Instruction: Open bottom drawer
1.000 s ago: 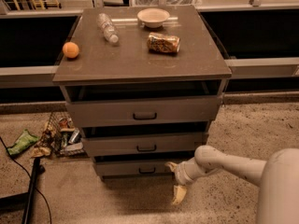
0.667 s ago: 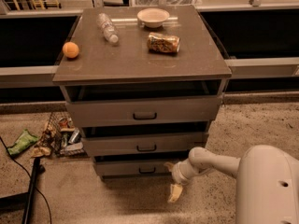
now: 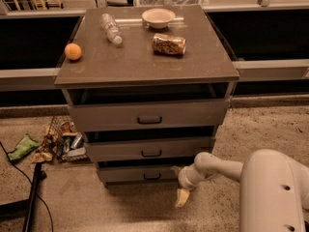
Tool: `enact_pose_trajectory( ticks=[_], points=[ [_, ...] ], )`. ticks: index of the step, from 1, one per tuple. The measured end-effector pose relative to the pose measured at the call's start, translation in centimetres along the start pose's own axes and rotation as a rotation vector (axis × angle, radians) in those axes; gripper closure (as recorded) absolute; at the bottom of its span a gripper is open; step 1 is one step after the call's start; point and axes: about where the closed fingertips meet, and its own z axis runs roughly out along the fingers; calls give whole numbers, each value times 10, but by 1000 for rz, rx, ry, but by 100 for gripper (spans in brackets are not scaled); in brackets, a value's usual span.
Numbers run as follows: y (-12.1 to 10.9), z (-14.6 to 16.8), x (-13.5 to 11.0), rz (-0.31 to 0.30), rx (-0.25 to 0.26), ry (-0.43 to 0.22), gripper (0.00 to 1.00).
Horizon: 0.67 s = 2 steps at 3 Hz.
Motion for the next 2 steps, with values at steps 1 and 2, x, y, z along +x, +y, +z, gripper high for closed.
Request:
enact_pose_trajectory(
  ticks=[1,2],
  points=[
    [-23,0,22,-60,64,44,0],
    [-43,6,36,-107,90,74,0]
  ],
)
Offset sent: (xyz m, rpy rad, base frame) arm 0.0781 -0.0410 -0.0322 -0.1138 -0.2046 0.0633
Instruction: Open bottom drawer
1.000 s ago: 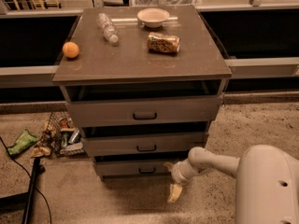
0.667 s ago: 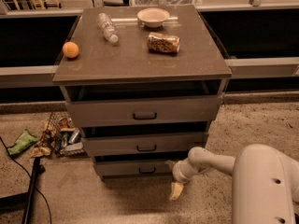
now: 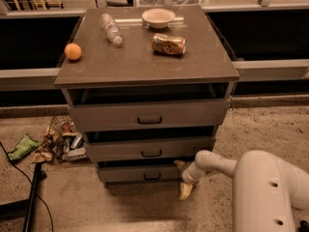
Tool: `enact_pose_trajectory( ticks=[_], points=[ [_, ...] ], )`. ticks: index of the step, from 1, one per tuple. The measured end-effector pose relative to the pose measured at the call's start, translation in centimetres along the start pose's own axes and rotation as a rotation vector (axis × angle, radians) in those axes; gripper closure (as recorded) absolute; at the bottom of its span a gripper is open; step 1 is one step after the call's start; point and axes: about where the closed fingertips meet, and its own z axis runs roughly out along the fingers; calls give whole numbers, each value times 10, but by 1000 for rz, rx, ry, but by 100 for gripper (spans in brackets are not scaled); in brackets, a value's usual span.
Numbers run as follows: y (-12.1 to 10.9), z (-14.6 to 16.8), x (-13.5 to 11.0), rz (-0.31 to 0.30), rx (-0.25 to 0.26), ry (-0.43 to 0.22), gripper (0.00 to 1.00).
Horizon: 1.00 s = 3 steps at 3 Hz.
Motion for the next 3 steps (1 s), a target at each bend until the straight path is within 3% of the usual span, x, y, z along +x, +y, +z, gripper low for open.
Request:
enact_pose_trajectory(
  ticks=[1,3],
  points=[
    [-16,17,11,-16,-1,30,0],
    [-36,49,27,39,22,58,0]
  ],
)
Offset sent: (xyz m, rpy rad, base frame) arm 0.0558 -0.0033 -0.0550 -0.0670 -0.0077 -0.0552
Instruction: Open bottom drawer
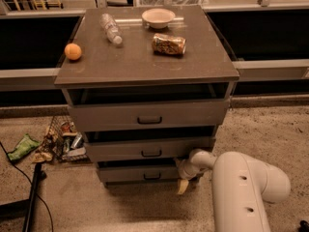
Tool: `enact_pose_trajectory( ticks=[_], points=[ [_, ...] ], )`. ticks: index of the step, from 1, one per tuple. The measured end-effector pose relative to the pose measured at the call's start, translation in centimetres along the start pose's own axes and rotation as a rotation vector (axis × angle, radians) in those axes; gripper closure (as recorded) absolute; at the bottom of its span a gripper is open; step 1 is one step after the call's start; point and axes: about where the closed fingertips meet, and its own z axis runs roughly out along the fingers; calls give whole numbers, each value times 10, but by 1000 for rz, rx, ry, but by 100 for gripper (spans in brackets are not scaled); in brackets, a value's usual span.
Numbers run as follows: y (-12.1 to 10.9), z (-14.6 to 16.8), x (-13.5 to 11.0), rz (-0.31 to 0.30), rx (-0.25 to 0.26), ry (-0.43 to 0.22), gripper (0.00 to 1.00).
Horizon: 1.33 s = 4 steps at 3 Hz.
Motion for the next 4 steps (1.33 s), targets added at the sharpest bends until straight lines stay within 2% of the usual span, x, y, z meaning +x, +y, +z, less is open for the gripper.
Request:
enact_pose_trajectory(
  ticks=[1,2,3,4],
  points=[
    [3,18,1,26,-10,-12,19],
    [7,26,-3,27,-26,-20,50],
    [6,23,-5,26,-25,-20,73],
    [-1,8,-9,7,3,-28,96]
  ],
)
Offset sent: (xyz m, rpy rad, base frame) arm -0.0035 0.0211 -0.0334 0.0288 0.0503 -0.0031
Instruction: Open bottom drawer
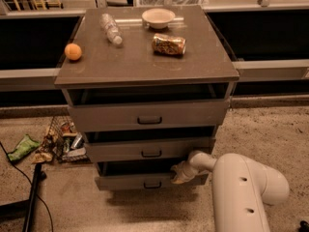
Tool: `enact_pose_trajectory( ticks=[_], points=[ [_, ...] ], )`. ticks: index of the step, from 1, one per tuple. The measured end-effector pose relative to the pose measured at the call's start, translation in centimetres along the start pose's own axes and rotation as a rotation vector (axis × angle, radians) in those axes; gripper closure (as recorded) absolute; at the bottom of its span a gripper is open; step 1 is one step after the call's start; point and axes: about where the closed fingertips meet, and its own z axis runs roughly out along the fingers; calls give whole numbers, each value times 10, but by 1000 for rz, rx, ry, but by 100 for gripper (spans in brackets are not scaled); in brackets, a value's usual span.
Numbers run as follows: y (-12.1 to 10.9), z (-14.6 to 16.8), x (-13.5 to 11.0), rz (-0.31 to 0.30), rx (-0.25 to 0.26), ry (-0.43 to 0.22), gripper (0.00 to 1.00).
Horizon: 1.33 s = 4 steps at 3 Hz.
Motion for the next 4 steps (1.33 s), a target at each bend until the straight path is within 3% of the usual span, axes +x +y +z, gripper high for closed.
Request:
enact_pose_trajectory(
  ticks=[1,4],
  points=[
    [11,-8,-9,-22,-10,-29,91],
    [11,-8,-9,-22,-10,-29,25]
  ],
)
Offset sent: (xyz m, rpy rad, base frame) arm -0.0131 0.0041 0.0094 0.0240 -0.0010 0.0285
